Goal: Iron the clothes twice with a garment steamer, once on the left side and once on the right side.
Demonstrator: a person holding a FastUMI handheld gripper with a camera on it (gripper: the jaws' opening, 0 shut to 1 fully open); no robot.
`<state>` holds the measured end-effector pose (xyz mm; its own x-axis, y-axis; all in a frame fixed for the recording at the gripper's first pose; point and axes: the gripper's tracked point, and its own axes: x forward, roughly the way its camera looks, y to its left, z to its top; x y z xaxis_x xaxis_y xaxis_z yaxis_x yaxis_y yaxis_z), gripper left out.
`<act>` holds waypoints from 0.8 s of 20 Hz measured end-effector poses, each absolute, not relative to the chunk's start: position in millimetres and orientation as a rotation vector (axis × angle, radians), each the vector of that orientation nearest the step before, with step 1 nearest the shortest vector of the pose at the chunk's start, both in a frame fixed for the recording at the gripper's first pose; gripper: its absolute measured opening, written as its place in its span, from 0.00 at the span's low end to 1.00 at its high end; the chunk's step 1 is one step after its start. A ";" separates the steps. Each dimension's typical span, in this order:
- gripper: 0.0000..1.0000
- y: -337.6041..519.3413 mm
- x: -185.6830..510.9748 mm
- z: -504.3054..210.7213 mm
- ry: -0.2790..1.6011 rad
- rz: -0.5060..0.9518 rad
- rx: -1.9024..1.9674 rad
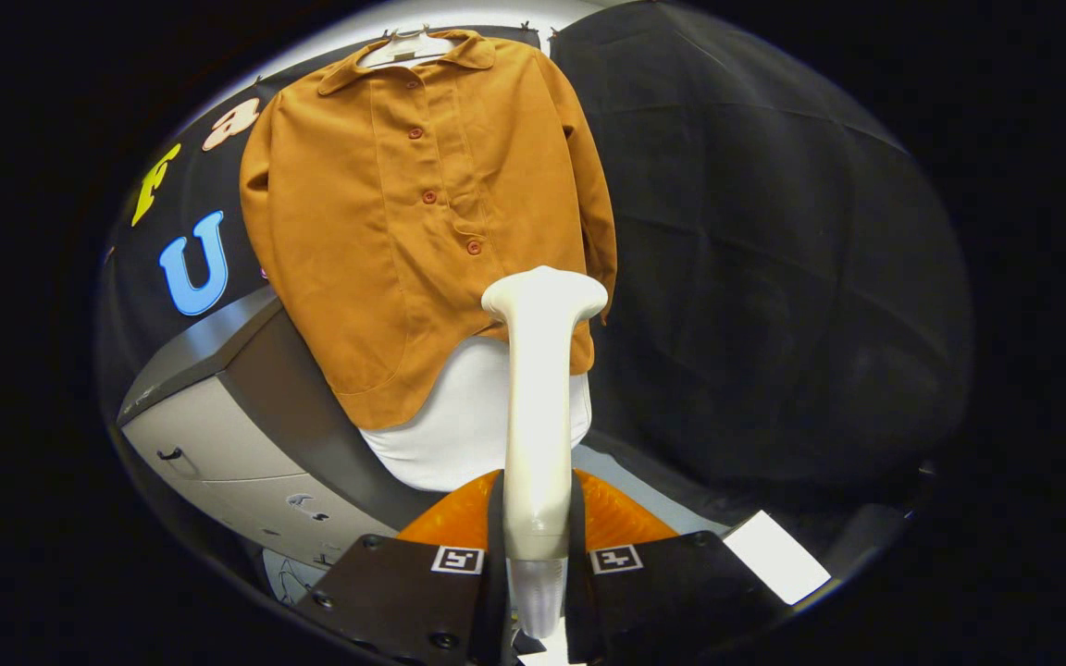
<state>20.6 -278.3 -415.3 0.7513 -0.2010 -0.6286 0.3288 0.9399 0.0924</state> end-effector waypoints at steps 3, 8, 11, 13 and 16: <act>0.27 -264.5 13.5 -396.3 0.628 -0.281 0.210; 0.27 -239.1 19.8 -343.6 0.535 -0.236 0.188; 0.27 -221.9 30.1 -307.9 0.467 -0.209 0.168; 0.27 -209.9 35.5 -283.3 0.424 -0.183 0.146; 0.26 -193.0 46.6 -247.0 0.358 -0.155 0.127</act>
<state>46.6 -193.0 -247.0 0.9252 -0.1280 -0.3573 0.1727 0.9803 0.0960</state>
